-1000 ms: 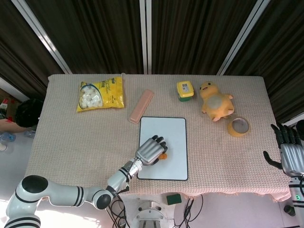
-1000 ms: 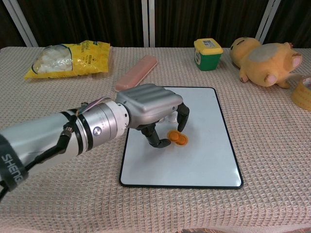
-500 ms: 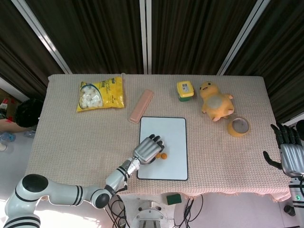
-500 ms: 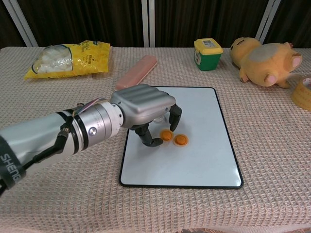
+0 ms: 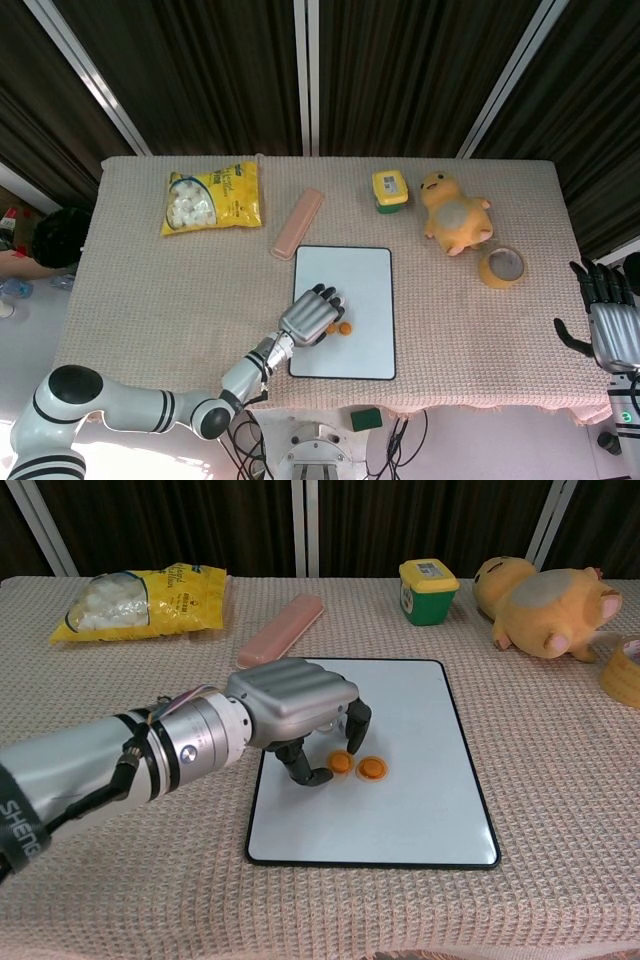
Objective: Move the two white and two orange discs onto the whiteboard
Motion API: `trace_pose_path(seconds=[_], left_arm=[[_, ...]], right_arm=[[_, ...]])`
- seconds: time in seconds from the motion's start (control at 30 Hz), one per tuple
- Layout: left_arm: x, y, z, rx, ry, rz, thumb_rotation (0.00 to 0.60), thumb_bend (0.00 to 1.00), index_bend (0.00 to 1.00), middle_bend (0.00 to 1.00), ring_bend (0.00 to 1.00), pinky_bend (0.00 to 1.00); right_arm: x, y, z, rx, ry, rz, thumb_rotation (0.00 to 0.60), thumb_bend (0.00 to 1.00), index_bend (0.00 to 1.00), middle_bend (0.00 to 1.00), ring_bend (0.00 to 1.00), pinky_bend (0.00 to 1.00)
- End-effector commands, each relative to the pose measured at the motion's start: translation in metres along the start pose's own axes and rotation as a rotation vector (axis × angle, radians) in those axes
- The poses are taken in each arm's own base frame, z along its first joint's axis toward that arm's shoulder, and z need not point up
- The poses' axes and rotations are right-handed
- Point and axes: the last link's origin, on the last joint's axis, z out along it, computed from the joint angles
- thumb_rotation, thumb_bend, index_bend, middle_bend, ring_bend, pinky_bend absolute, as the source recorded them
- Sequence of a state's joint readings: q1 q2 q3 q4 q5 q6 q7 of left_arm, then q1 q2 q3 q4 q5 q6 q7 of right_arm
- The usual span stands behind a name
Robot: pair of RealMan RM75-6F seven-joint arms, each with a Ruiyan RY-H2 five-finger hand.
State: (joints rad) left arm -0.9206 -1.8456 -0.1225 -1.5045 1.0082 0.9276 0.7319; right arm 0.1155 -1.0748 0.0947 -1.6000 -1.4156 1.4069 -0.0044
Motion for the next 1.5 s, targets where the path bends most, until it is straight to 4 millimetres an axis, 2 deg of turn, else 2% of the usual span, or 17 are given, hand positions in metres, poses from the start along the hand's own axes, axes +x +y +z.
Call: trace_pose_path(seconds=[0.03, 0.27, 0.6, 0.73, 0.8, 0.9, 1.03, 1.07, 1.23, 1.37, 1.5], left_arm=[[-0.001, 0.000, 0.000, 0.000, -0.004, 0.001, 0.600, 0.30, 0.51, 0.31, 0.17, 0.22], [-0.001, -0.001, 0.000, 0.003, -0.017, -0.005, 0.600, 0.30, 0.40, 0.28, 0.13, 0.22], [0.001, 0.000, -0.004, -0.004, -0.016, -0.007, 0.600, 0.30, 0.37, 0.27, 0.13, 0.22], [0.013, 0.001, -0.010, -0.010, 0.022, -0.023, 0.600, 0.30, 0.37, 0.27, 0.13, 0.22], [0.027, 0.001, -0.019, -0.009, 0.073, -0.027, 0.600, 0.30, 0.37, 0.27, 0.13, 0.22], [0.048, -0.005, -0.041, 0.014, 0.168, -0.045, 0.600, 0.30, 0.38, 0.27, 0.13, 0.23], [0.062, -0.030, -0.087, 0.111, 0.267, -0.057, 0.600, 0.28, 0.37, 0.27, 0.13, 0.23], [0.063, -0.042, -0.105, 0.153, 0.297, -0.051, 0.600, 0.28, 0.36, 0.27, 0.13, 0.23], [0.045, -0.089, -0.183, 0.318, 0.383, -0.027, 0.597, 0.24, 0.28, 0.24, 0.13, 0.23], [0.023, -0.121, -0.240, 0.431, 0.420, -0.003, 0.462, 0.18, 0.17, 0.16, 0.05, 0.19], [0.008, -0.143, -0.285, 0.525, 0.420, 0.001, 0.428, 0.17, 0.15, 0.10, 0.00, 0.16]], right_arm=[[0.000, 0.000, 0.000, 0.000, 0.002, 0.000, 0.596, 0.32, 0.00, 0.00, 0.00, 0.00], [0.000, 0.001, -0.001, -0.002, -0.001, 0.000, 0.596, 0.32, 0.00, 0.00, 0.00, 0.00], [0.000, -0.001, 0.000, 0.002, 0.003, 0.002, 0.596, 0.32, 0.00, 0.00, 0.00, 0.00], [0.001, -0.001, -0.001, 0.004, 0.007, 0.004, 0.596, 0.32, 0.00, 0.00, 0.00, 0.00], [0.002, -0.002, -0.001, 0.008, 0.011, 0.005, 0.595, 0.32, 0.00, 0.00, 0.00, 0.00], [0.002, -0.002, -0.003, 0.014, 0.014, 0.006, 0.597, 0.32, 0.00, 0.00, 0.00, 0.00], [0.002, -0.002, -0.004, 0.018, 0.015, 0.009, 0.597, 0.32, 0.00, 0.00, 0.00, 0.00], [0.001, -0.001, -0.005, 0.016, 0.014, 0.008, 0.596, 0.32, 0.00, 0.00, 0.00, 0.00], [-0.003, 0.007, -0.009, -0.008, 0.004, -0.003, 0.596, 0.32, 0.00, 0.00, 0.00, 0.00], [-0.007, 0.014, -0.012, -0.033, 0.001, -0.017, 0.596, 0.31, 0.00, 0.00, 0.00, 0.00], [-0.011, 0.015, -0.015, -0.040, -0.007, -0.021, 0.598, 0.30, 0.00, 0.00, 0.00, 0.00]])
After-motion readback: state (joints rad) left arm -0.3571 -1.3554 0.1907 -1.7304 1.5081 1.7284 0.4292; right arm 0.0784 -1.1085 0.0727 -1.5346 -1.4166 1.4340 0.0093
